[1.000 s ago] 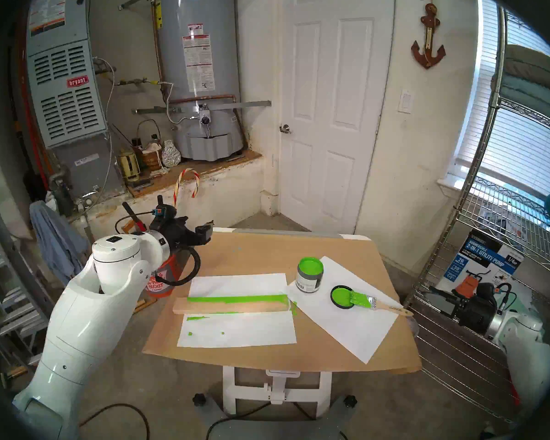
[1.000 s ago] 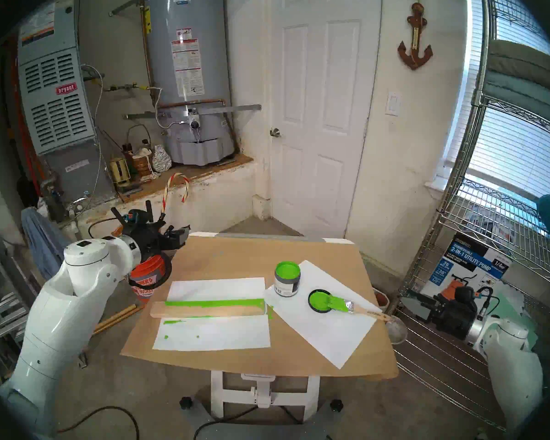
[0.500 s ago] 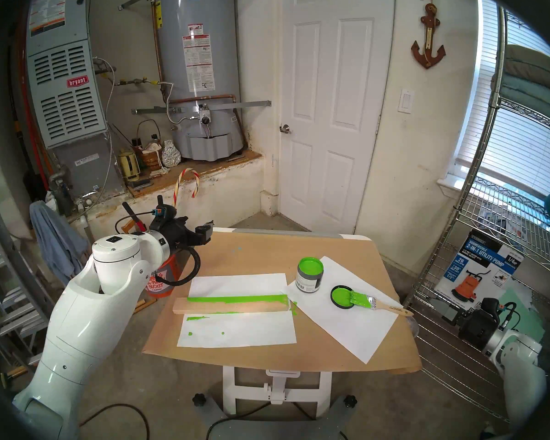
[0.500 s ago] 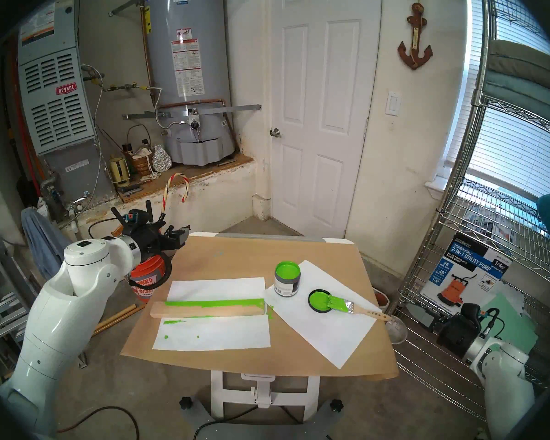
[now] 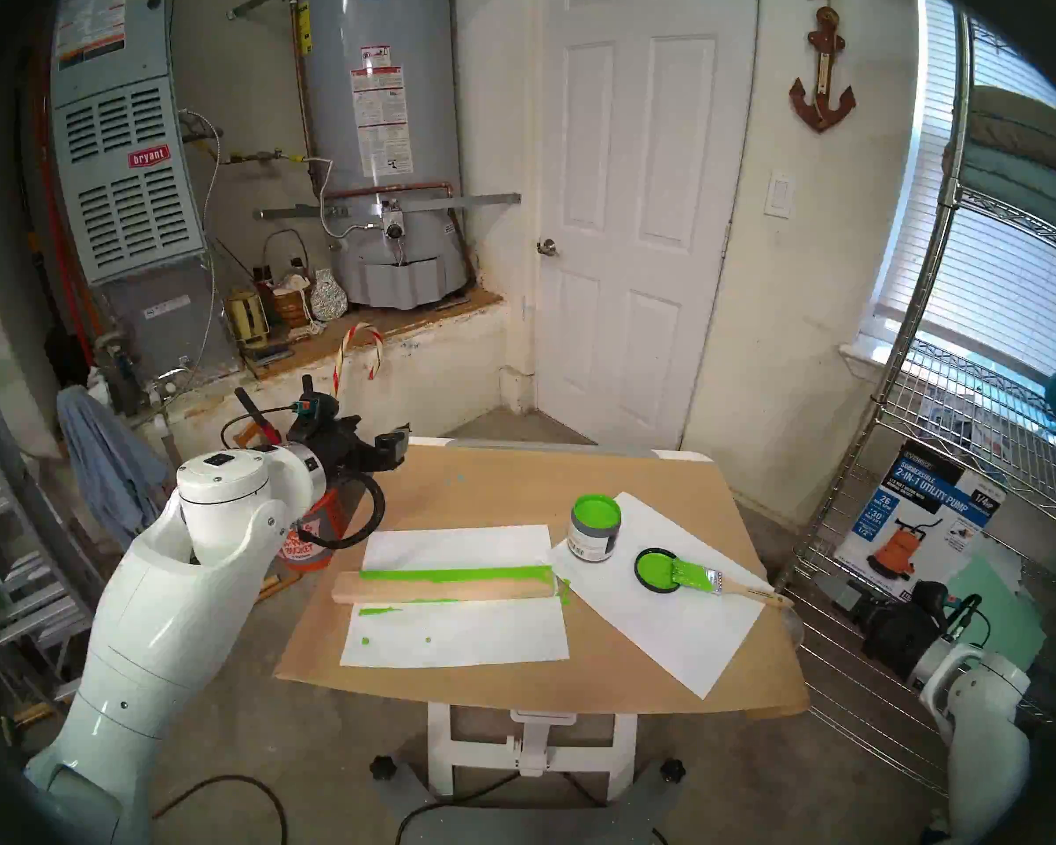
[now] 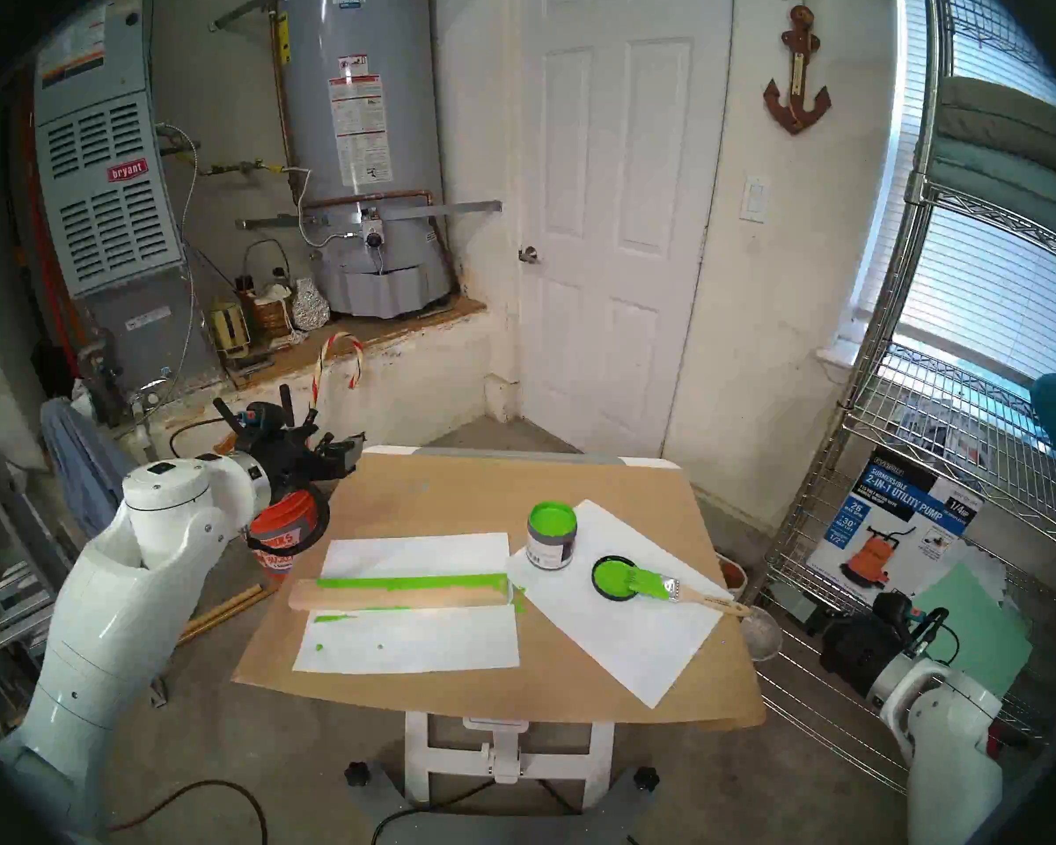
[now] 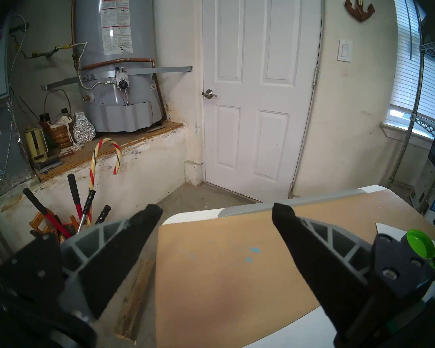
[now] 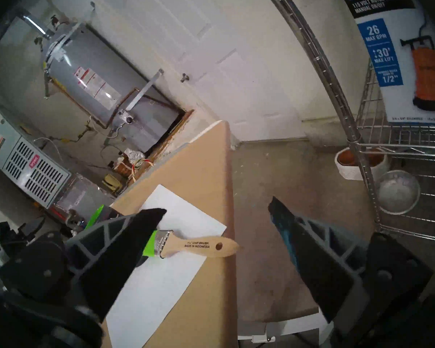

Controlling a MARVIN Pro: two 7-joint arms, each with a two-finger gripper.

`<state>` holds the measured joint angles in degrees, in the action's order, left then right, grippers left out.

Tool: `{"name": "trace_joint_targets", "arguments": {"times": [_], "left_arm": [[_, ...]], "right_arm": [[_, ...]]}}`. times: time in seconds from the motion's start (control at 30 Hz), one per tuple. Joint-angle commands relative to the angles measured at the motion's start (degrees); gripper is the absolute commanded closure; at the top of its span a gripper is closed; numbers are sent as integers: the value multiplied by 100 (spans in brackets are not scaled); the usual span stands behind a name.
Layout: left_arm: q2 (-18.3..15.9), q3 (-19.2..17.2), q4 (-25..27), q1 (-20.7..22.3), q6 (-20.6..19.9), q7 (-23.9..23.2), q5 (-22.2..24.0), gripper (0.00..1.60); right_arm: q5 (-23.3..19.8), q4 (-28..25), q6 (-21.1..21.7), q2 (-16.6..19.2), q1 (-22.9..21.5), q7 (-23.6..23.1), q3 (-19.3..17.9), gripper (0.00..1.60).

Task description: Pick up brush, dip the brush into paint, and paint the wood

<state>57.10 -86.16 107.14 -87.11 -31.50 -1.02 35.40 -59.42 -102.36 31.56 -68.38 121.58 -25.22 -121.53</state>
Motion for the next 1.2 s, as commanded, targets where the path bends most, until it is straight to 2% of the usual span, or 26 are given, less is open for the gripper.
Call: {"name": "trace_joint_targets", "arguments": {"times": [0.0,0.13,0.23,0.5,0.57,0.7,0.97,1.17], "left_arm": [[-10,-52,97,55,13,4,9,0],[-10,-53,99,54,12,5,10,0],[-10,-53,99,54,11,6,11,0],[-10,-53,99,54,12,5,10,0],[-10,-53,99,54,11,6,11,0],[-10,-54,100,53,10,6,11,0],[-10,-54,101,53,10,6,11,0],[-10,-54,101,53,10,6,11,0]], "right_arm": [[126,-233,178,-454,-342,692,43,0],[120,-245,160,-509,-423,1139,141,0],[126,-231,160,-527,-448,1201,150,0],[-221,-215,225,-647,-446,1025,-91,0],[-277,-296,345,-691,-430,1203,-153,0],[-437,-193,416,-783,-465,1165,-212,0],[-488,-76,406,-795,-491,969,-217,0],[-374,-74,396,-714,-481,926,-178,0]]}}
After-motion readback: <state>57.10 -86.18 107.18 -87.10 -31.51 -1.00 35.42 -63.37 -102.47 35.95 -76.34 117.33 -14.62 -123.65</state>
